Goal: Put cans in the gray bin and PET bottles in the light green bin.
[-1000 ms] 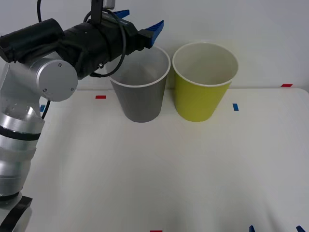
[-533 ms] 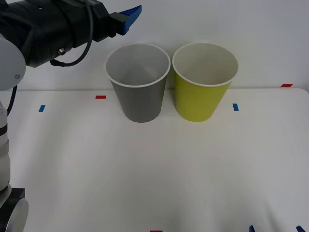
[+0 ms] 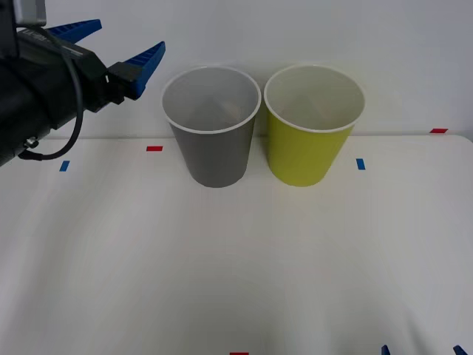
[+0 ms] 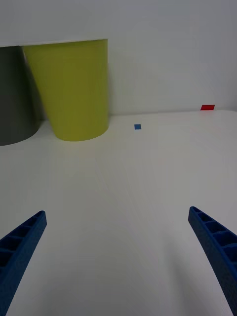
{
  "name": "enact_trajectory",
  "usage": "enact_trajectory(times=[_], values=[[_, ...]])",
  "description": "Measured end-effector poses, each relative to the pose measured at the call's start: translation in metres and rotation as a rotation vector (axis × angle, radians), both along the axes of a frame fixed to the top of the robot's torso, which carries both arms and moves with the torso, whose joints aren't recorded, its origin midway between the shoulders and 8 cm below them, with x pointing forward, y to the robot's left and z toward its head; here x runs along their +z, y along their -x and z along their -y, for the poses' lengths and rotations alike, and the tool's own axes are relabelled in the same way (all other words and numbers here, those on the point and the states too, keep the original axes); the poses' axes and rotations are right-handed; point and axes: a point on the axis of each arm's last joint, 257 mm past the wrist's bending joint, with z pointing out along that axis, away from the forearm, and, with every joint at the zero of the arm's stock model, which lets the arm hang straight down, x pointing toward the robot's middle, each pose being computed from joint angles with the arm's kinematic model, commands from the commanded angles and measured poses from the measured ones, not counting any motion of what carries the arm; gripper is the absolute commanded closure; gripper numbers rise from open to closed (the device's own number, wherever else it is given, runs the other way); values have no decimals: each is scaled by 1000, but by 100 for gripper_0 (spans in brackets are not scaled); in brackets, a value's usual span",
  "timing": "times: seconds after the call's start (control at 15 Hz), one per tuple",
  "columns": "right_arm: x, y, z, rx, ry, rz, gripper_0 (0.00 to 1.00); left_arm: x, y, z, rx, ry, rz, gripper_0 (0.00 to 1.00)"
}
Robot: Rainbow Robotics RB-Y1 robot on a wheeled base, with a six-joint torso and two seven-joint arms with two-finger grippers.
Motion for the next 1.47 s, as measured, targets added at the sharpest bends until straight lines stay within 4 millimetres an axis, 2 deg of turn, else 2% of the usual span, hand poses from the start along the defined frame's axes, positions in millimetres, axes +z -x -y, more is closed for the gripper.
enact_trajectory(times=[0.33,0.47,1.0,1.2,1.47], values=[[0,0,0,0,0,0,0,-22,18,-29,20,28,-44,0],[0,0,0,0,0,0,0,-29,32,-36,38,6,-47,0],[0,0,0,0,0,0,0,-84,57,-73,135,74,-74,0],[0,0,0,0,0,0,0,-104,68,-80,178,78,-52,0],[0,0,0,0,0,0,0,-133,77,-78,201,130,-74,0]])
